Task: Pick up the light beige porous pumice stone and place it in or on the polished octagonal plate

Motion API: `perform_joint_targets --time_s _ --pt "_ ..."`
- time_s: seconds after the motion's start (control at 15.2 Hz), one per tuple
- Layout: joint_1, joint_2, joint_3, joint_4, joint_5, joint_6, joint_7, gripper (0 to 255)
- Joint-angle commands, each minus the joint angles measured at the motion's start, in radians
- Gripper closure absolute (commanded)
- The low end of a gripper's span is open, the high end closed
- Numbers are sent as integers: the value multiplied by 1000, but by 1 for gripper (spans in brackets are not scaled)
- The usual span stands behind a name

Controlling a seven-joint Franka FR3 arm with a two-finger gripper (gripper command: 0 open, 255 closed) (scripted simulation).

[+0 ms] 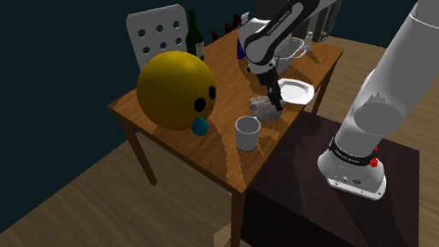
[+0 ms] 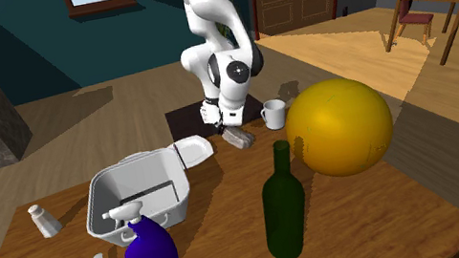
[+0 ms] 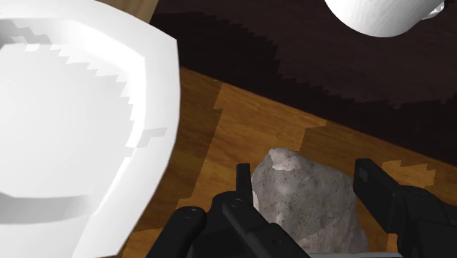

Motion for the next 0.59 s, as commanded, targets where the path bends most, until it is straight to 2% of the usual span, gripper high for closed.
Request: perform_joint_targets --time_s 0.0,0.53 --pt "0 -12 0 3 -1 -12 -1 255" --pt "0 -103 4 36 -4 -136 -4 255"
